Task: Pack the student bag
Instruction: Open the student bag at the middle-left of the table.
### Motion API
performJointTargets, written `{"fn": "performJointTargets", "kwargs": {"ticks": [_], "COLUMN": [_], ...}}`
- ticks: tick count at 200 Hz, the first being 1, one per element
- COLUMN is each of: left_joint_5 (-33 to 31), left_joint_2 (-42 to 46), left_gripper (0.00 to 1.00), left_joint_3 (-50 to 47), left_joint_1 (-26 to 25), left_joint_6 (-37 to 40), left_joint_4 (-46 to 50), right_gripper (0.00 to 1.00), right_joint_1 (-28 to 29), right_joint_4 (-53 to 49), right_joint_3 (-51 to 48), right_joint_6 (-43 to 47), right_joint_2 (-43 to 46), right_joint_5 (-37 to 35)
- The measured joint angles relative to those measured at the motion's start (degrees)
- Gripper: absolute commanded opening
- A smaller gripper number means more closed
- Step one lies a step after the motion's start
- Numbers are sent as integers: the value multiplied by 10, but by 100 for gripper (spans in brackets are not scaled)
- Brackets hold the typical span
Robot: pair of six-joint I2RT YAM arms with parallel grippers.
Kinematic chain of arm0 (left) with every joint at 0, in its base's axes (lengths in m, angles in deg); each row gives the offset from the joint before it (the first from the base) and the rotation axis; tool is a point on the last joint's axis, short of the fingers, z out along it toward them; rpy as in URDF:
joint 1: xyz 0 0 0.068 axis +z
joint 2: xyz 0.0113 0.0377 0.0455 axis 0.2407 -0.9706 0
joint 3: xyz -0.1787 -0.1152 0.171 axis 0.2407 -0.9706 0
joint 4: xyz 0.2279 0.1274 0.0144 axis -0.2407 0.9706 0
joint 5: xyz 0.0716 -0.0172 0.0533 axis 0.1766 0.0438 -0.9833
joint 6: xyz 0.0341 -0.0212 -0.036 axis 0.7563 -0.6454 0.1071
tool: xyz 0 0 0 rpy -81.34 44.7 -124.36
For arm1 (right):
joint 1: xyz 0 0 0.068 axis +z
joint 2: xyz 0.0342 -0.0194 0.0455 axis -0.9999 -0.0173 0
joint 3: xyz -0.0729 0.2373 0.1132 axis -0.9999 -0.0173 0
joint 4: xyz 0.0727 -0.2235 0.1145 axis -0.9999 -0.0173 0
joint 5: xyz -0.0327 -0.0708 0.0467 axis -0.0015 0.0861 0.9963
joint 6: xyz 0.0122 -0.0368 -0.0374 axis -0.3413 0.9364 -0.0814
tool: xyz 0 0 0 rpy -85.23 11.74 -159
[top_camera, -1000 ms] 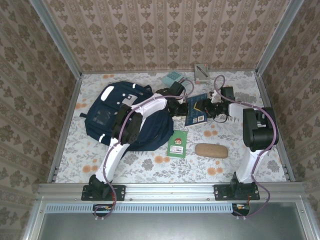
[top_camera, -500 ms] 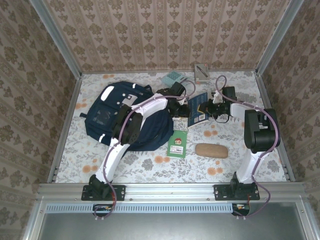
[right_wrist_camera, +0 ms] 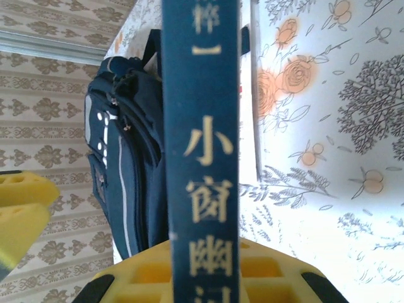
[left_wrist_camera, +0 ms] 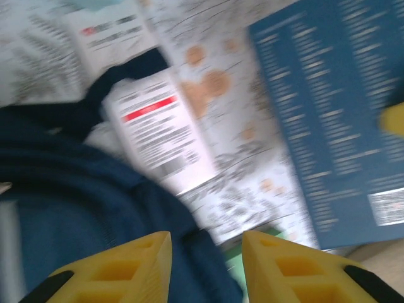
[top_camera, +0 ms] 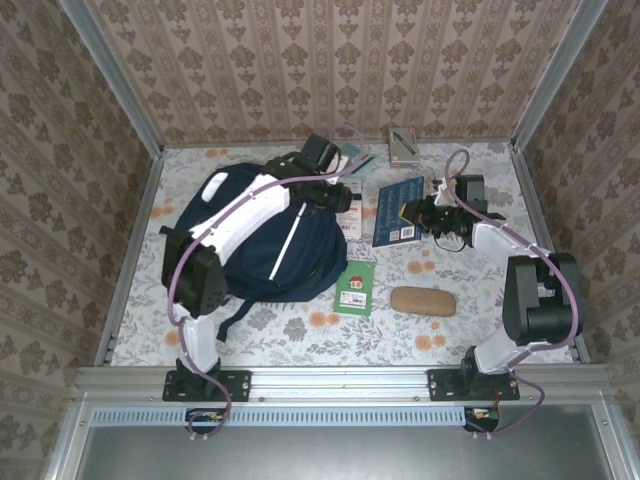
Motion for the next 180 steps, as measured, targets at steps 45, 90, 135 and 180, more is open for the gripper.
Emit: {"fn": "performJointTargets", "kwargs": {"ticks": [45, 90, 135, 180], "left_joint_5": [-87, -111, -150, -177], "left_joint_2": [26, 26, 21, 6], "left_gripper": [46, 48, 47, 0], "left_joint_3": [-136, -186, -191, -192], "left_joint_1": [10, 5, -10, -25], "left_joint_6": [29, 32, 37, 42], "left_joint_4": [14, 13, 8, 4], "right_gripper": [0, 0, 0, 0], "right_joint_1": [29, 45, 48, 56], "right_joint_4": [13, 12, 12, 12], "right_joint_3": [-54, -86, -90, -93], "right_joint_6": [-23, -34, -35, -41], "right_joint_2": [64, 102, 116, 119], "right_joint_5": [-14, -29, -34, -38]}}
